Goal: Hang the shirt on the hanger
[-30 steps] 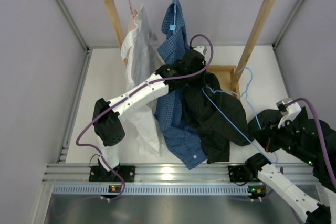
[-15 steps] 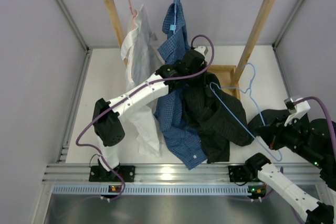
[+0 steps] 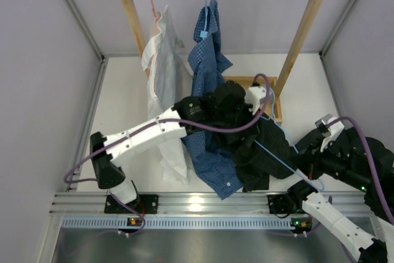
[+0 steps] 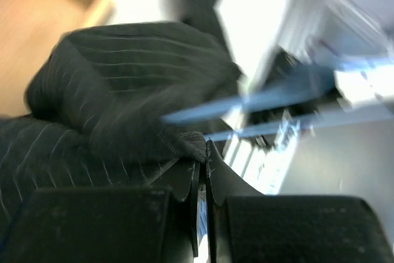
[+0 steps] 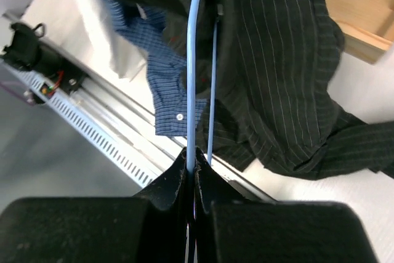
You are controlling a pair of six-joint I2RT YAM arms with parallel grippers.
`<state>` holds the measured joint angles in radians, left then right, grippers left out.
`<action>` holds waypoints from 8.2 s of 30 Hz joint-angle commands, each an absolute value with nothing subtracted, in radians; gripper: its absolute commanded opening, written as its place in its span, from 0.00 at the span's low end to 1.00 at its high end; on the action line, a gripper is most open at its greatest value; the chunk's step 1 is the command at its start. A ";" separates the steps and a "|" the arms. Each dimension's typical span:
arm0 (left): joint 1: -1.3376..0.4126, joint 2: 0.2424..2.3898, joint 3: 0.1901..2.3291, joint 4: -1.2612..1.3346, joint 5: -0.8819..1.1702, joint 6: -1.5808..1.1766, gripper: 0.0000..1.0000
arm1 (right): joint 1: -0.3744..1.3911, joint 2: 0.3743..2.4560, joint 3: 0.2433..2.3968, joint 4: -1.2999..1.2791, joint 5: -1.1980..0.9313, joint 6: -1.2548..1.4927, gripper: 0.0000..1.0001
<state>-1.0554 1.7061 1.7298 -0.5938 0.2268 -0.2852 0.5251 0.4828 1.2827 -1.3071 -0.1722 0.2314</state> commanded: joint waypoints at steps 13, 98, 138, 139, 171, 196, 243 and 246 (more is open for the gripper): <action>-1.325 1.537 2.164 -0.956 0.118 0.052 0.00 | 0.692 0.405 1.523 -1.218 -0.377 0.206 0.00; -1.046 1.706 2.226 -0.673 1.022 0.048 0.73 | 0.716 0.089 0.973 -0.512 -0.503 0.302 0.00; -1.109 1.443 1.875 -0.417 0.235 -0.201 0.00 | 0.738 0.074 0.919 -0.853 0.018 0.638 0.58; -1.109 1.443 1.867 -0.407 0.233 -0.215 0.00 | 0.738 0.074 0.901 -0.819 0.031 0.662 0.58; -1.108 1.249 1.560 -0.242 0.248 -0.131 0.00 | 0.779 0.093 0.830 -0.738 0.606 0.698 0.00; -1.124 1.183 1.391 -0.330 0.101 0.049 0.00 | 0.980 0.451 1.307 -0.962 0.972 0.376 0.00; -1.216 1.262 1.428 -0.516 -0.089 0.042 0.00 | 1.466 0.707 1.362 -0.905 1.326 0.291 0.00; -1.216 1.284 1.489 -0.459 -0.187 -0.069 0.00 | 1.466 0.693 1.284 -0.905 1.257 0.405 0.00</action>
